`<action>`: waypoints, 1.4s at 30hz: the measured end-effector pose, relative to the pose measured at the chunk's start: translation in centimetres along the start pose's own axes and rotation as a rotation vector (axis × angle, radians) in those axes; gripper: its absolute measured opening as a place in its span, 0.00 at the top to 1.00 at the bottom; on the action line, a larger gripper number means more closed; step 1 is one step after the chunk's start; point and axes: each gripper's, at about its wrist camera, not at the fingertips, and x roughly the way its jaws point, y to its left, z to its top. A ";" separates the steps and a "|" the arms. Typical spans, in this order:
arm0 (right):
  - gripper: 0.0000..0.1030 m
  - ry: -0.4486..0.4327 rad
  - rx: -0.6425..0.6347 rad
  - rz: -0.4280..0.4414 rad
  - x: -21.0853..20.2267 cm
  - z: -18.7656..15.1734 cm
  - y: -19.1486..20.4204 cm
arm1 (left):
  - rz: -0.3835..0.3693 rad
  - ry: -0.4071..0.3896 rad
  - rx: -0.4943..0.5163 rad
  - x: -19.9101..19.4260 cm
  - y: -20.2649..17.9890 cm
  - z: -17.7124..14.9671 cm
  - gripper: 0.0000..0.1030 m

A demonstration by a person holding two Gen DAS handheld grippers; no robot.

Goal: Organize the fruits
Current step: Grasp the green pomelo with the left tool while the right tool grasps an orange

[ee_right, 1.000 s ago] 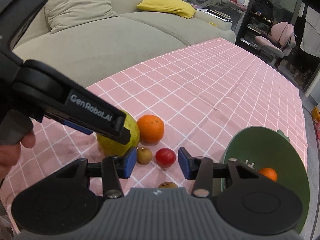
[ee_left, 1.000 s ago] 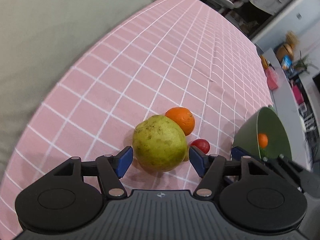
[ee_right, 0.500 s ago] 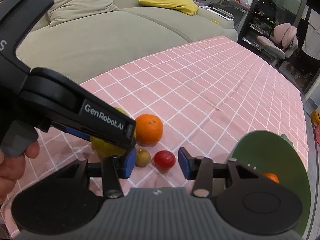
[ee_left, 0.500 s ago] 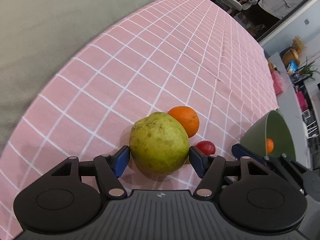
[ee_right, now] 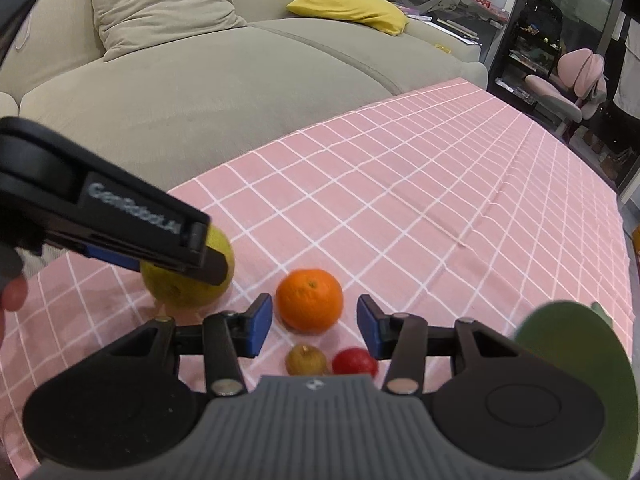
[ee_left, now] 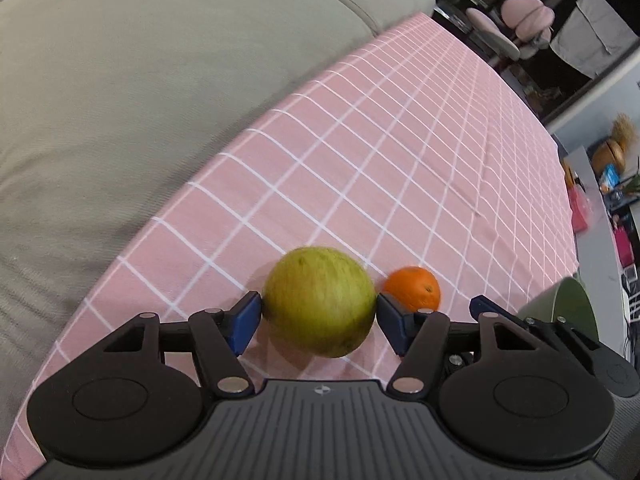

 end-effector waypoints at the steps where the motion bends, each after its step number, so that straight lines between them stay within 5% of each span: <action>1: 0.55 0.000 0.001 0.001 0.3 0.1 0.1 | -0.004 -0.004 -0.005 -0.1 0.2 0.1 0.30; 25: 0.57 0.072 0.064 0.019 4.7 0.4 -0.3 | -0.091 0.032 -0.081 1.9 1.1 -0.1 0.24; 42: 0.59 0.002 0.043 -0.020 -1.1 0.3 0.1 | -0.125 -0.034 -0.041 -1.2 -0.9 0.2 0.25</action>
